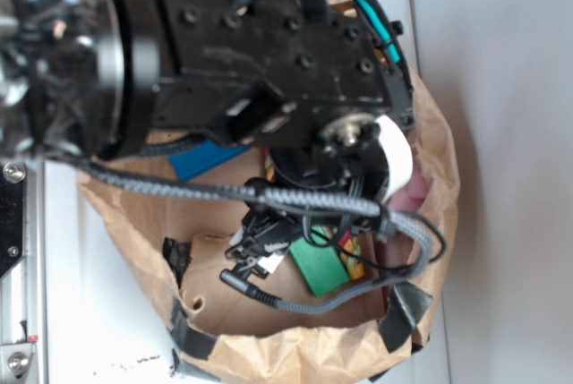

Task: Grab the green block.

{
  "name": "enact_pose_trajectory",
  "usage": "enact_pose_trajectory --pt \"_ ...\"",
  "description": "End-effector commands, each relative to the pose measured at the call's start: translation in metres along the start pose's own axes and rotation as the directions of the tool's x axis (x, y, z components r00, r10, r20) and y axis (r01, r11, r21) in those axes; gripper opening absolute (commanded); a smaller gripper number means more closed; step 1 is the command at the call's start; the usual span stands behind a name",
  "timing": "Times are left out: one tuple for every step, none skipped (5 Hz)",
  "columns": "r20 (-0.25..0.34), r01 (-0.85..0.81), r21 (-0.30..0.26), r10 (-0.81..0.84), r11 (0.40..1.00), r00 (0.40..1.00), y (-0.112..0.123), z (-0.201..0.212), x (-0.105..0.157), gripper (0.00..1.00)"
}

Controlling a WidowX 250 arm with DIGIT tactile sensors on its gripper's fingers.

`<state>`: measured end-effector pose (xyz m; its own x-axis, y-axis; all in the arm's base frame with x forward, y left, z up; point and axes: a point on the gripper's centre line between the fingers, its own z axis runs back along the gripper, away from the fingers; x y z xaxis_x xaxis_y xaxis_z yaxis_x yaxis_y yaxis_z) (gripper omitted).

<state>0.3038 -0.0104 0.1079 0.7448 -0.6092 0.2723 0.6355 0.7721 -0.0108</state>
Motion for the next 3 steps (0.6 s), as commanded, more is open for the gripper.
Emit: enact_pose_trajectory --pt "0.039 0.045 0.073 -0.048 0.996 0.998 -0.002 0.001 0.012 1.0" --pt "0.057 0.061 0.101 -0.067 0.993 0.996 -0.005 -0.008 0.008 1.0" --pt "0.056 0.079 0.113 -0.086 0.99 0.995 -0.009 -0.017 0.003 1.0"
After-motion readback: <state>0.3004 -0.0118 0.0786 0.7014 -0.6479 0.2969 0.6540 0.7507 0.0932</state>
